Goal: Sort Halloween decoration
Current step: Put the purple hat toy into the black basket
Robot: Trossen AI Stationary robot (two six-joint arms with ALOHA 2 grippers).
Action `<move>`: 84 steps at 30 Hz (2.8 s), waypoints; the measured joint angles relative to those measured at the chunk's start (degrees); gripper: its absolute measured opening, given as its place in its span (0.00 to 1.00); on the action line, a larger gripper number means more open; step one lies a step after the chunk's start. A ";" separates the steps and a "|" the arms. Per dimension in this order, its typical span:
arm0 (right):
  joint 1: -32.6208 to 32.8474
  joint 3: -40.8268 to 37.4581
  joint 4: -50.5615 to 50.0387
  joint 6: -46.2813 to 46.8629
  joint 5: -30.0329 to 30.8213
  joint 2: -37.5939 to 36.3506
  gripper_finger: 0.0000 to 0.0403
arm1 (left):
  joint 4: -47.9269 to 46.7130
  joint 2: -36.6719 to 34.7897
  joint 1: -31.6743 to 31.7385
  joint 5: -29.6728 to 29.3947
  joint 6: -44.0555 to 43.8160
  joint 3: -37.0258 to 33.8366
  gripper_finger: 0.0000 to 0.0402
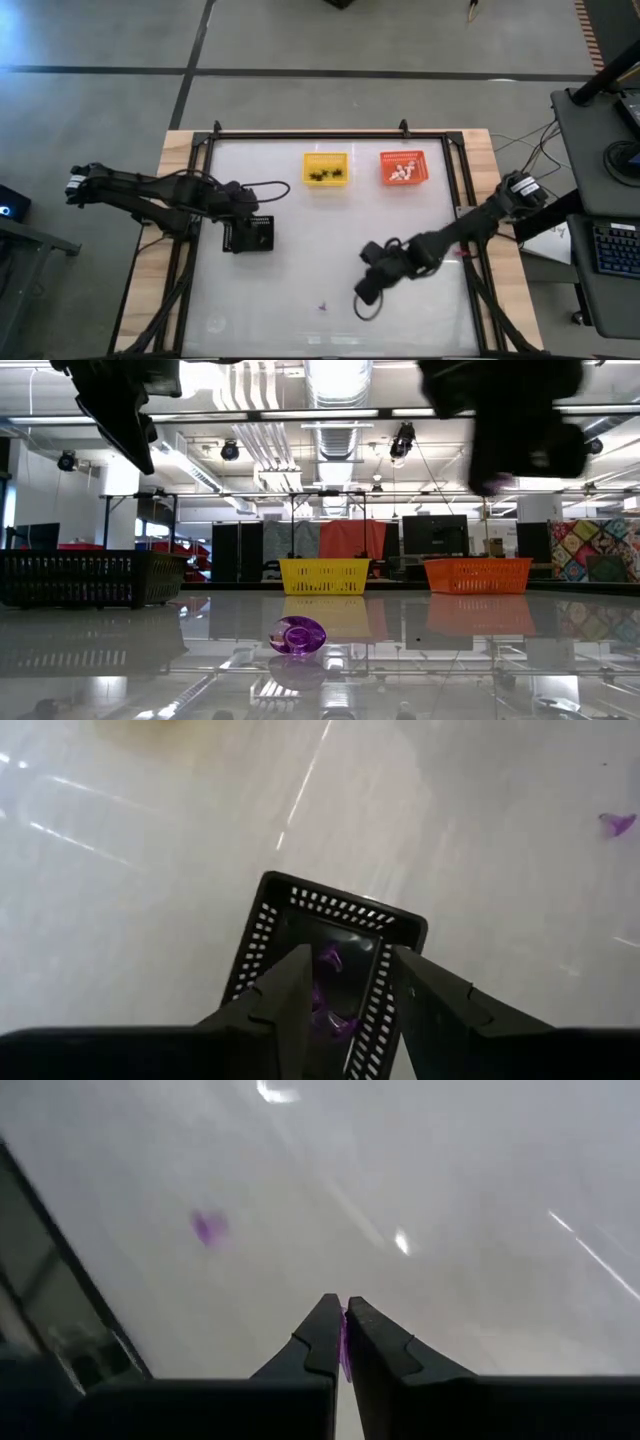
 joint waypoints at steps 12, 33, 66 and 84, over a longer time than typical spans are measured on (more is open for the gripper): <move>-12.49 0.36 19.21 -6.09 6.41 0.07 0.02 | 0.27 -2.90 0.02 -10.20 5.61 -0.04 0.30; -23.75 19.53 30.61 -19.59 3.42 17.58 0.02 | 2.45 -7.61 0.09 -14.21 10.03 -0.05 0.30; -30.41 62.73 9.89 -35.44 -21.97 47.91 0.26 | -0.18 -8.68 0.24 -15.84 6.02 -0.11 0.30; -28.47 66.34 -52.68 -42.69 -3.83 32.38 0.33 | 0.20 -5.24 -2.38 -4.36 6.37 -0.81 0.30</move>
